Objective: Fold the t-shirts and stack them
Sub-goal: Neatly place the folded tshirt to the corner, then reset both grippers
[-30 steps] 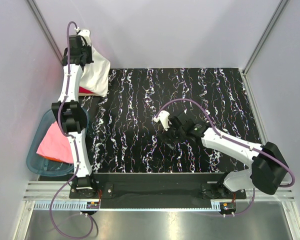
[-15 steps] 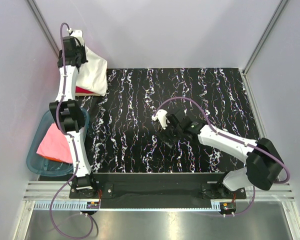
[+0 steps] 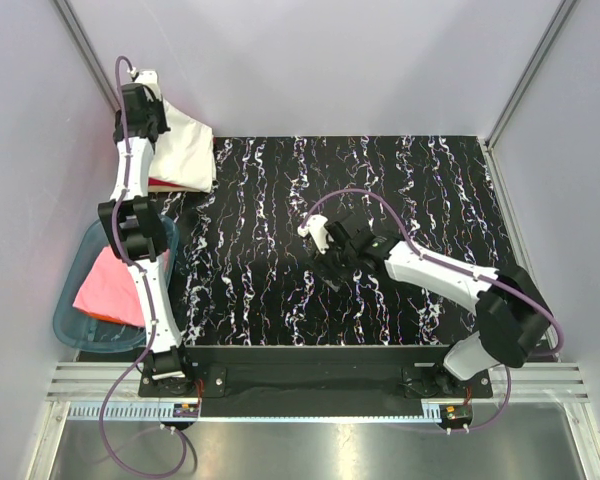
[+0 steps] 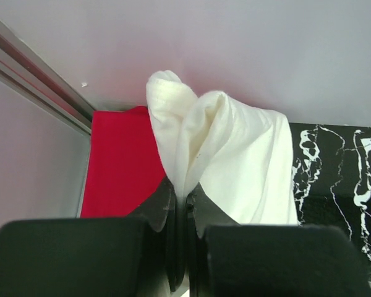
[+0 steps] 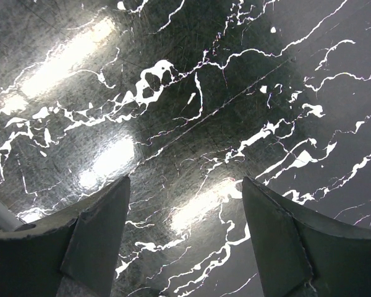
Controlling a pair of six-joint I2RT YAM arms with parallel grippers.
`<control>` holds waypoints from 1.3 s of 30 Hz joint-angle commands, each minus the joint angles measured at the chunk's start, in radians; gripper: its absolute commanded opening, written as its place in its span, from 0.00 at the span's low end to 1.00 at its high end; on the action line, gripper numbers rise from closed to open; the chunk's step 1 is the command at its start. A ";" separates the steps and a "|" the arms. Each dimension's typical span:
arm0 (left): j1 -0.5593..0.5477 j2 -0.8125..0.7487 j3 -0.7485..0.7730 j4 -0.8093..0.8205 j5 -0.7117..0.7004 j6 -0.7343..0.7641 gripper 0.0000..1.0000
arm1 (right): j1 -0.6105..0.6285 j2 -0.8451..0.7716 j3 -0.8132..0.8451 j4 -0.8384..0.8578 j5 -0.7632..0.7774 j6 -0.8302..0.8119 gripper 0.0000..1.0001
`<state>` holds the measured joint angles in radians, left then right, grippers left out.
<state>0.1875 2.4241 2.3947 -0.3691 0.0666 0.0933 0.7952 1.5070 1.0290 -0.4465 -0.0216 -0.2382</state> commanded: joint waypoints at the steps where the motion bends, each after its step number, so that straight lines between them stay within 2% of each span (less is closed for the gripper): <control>1: 0.015 0.003 0.017 0.134 0.019 -0.015 0.00 | -0.013 0.021 0.052 0.002 -0.023 0.004 0.80; 11: 0.035 0.052 0.017 0.191 -0.001 -0.018 0.00 | -0.017 0.084 0.108 -0.006 -0.034 0.017 0.79; 20: 0.072 0.104 0.055 0.226 -0.042 -0.056 0.10 | -0.017 0.130 0.144 -0.020 -0.052 0.040 0.79; 23: 0.090 0.115 0.057 0.260 -0.060 -0.073 0.44 | -0.019 0.122 0.146 -0.029 -0.055 0.045 0.79; 24: 0.092 0.115 0.057 0.266 -0.062 -0.075 0.51 | -0.019 0.121 0.146 -0.032 -0.057 0.045 0.79; 25: 0.092 0.112 0.063 0.275 -0.109 -0.075 0.75 | -0.019 0.110 0.144 -0.040 -0.058 0.046 0.79; 26: 0.092 0.110 0.069 0.276 -0.108 -0.078 0.81 | -0.019 0.105 0.144 -0.044 -0.061 0.050 0.80; 28: 0.087 0.086 0.075 0.276 -0.105 -0.090 0.84 | -0.022 0.085 0.135 -0.049 -0.069 0.072 0.79; 32: 0.035 -0.011 -0.006 0.269 -0.071 -0.188 0.99 | -0.031 0.023 0.091 -0.035 -0.092 0.134 0.79; 35: -0.047 -0.124 -0.158 0.246 -0.015 -0.259 0.99 | -0.044 -0.050 0.019 0.017 -0.107 0.220 0.80; 39: -0.198 -0.368 -0.487 0.257 0.059 -0.372 0.99 | -0.060 -0.172 -0.085 0.126 -0.130 0.387 0.80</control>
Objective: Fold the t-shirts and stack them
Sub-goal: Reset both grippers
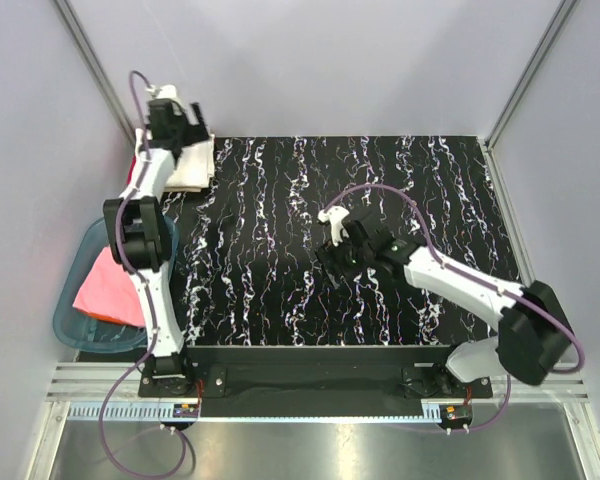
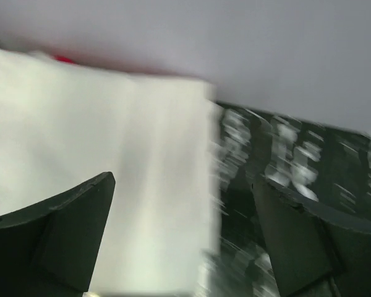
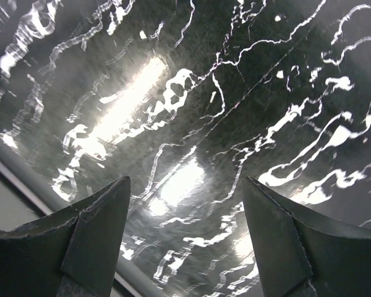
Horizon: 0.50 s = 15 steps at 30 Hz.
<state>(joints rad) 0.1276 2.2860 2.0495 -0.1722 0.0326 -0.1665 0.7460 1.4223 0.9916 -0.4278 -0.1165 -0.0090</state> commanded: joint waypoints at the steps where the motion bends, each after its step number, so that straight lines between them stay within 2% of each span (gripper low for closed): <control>1: -0.214 -0.262 -0.185 0.057 0.140 -0.158 0.99 | -0.011 -0.109 -0.088 0.128 -0.032 0.184 0.80; 7: -0.494 -0.525 -0.504 0.066 0.304 -0.348 0.99 | -0.020 -0.270 -0.232 0.265 0.018 0.411 0.81; 8: -0.519 -0.558 -0.556 0.079 0.315 -0.379 0.99 | -0.020 -0.287 -0.248 0.271 0.026 0.441 0.82; 9: -0.539 -0.630 -0.674 0.104 0.340 -0.415 0.99 | -0.020 -0.316 -0.260 0.285 0.037 0.508 0.89; 11: -0.583 -0.710 -0.806 0.181 0.389 -0.502 0.99 | -0.019 -0.351 -0.310 0.300 0.069 0.575 0.94; 12: -0.592 -0.796 -0.944 0.256 0.392 -0.533 0.99 | -0.022 -0.399 -0.335 0.325 0.084 0.646 1.00; 13: -0.600 -0.839 -1.018 0.307 0.426 -0.607 0.99 | -0.022 -0.425 -0.393 0.334 0.103 0.688 1.00; 14: -0.603 -0.883 -1.166 0.353 0.438 -0.651 0.99 | -0.022 -0.457 -0.422 0.340 0.150 0.734 1.00; 15: -0.603 -0.970 -1.240 0.461 0.447 -0.692 0.99 | -0.022 -0.524 -0.483 0.343 0.182 0.841 1.00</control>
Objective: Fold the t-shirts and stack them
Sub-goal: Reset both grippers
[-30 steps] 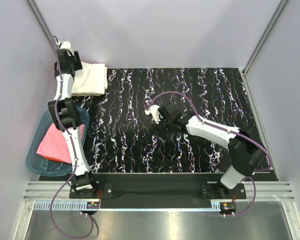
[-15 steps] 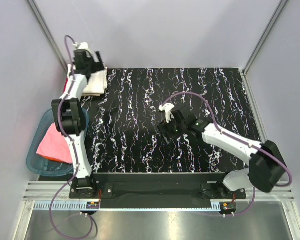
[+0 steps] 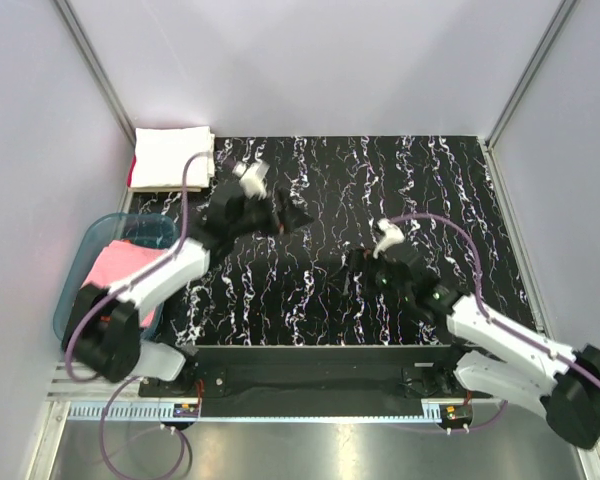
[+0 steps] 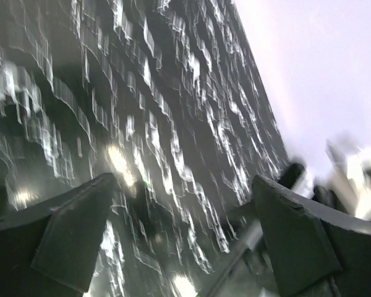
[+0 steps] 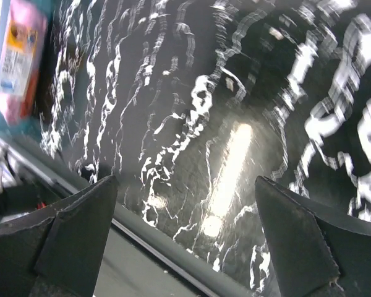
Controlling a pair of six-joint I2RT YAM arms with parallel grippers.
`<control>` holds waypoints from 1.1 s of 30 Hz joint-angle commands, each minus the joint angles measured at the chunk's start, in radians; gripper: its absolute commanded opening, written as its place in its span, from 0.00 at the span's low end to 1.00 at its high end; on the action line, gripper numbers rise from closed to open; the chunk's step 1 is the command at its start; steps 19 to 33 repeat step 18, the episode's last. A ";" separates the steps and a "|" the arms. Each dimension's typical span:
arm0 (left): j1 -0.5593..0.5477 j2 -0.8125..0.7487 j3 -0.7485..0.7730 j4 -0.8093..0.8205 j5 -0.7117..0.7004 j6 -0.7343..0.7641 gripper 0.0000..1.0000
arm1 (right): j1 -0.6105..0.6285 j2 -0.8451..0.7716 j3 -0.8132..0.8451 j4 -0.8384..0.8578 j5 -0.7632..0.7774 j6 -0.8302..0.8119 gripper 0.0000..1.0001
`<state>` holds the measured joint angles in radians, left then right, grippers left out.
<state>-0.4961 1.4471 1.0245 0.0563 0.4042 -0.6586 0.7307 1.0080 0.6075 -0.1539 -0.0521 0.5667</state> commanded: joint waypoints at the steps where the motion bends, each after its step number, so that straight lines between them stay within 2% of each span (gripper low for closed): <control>1: 0.021 -0.175 -0.290 0.299 0.109 -0.290 0.99 | -0.007 -0.143 -0.130 0.070 0.158 0.307 1.00; 3: 0.019 -0.291 -0.474 0.431 0.133 -0.388 0.99 | -0.008 -0.251 -0.210 0.073 0.195 0.417 1.00; 5: 0.016 -0.359 -0.582 0.523 0.154 -0.449 0.99 | -0.010 -0.319 -0.262 0.070 0.205 0.493 0.99; 8: 0.011 -0.470 -0.858 0.762 0.173 -0.609 0.99 | -0.008 -0.433 -0.363 0.057 0.202 0.656 1.00; 9: 0.011 -0.516 -0.921 0.931 0.163 -0.663 0.99 | -0.008 -0.483 -0.386 0.042 0.202 0.736 1.00; 10: 0.013 -0.537 -0.988 1.021 0.128 -0.764 0.99 | -0.008 -0.509 -0.428 0.033 0.198 0.772 1.00; 11: 0.011 -0.556 -1.120 1.106 0.105 -0.804 0.99 | -0.008 -0.538 -0.448 0.030 0.192 0.798 1.00; 12: 0.011 -0.585 -1.179 1.249 0.063 -0.843 0.99 | -0.007 -0.602 -0.484 0.021 0.192 0.818 1.00; 13: 0.014 -0.602 -1.219 1.257 0.088 -0.880 0.99 | -0.007 -0.638 -0.505 0.020 0.189 0.825 1.00; 16: -0.001 -0.711 -1.218 1.218 0.137 -0.891 0.99 | -0.007 -0.807 -0.576 0.016 0.180 0.866 1.00; 17: -0.001 -0.743 -1.216 1.222 0.137 -0.913 0.99 | -0.007 -0.916 -0.592 0.022 0.161 0.871 1.00; 18: -0.002 -0.807 -1.216 1.287 0.116 -0.941 0.99 | -0.007 -0.978 -0.606 0.025 0.135 0.866 1.00; 33: -0.002 -0.807 -1.216 1.287 0.116 -0.941 0.99 | -0.007 -0.978 -0.606 0.025 0.135 0.866 1.00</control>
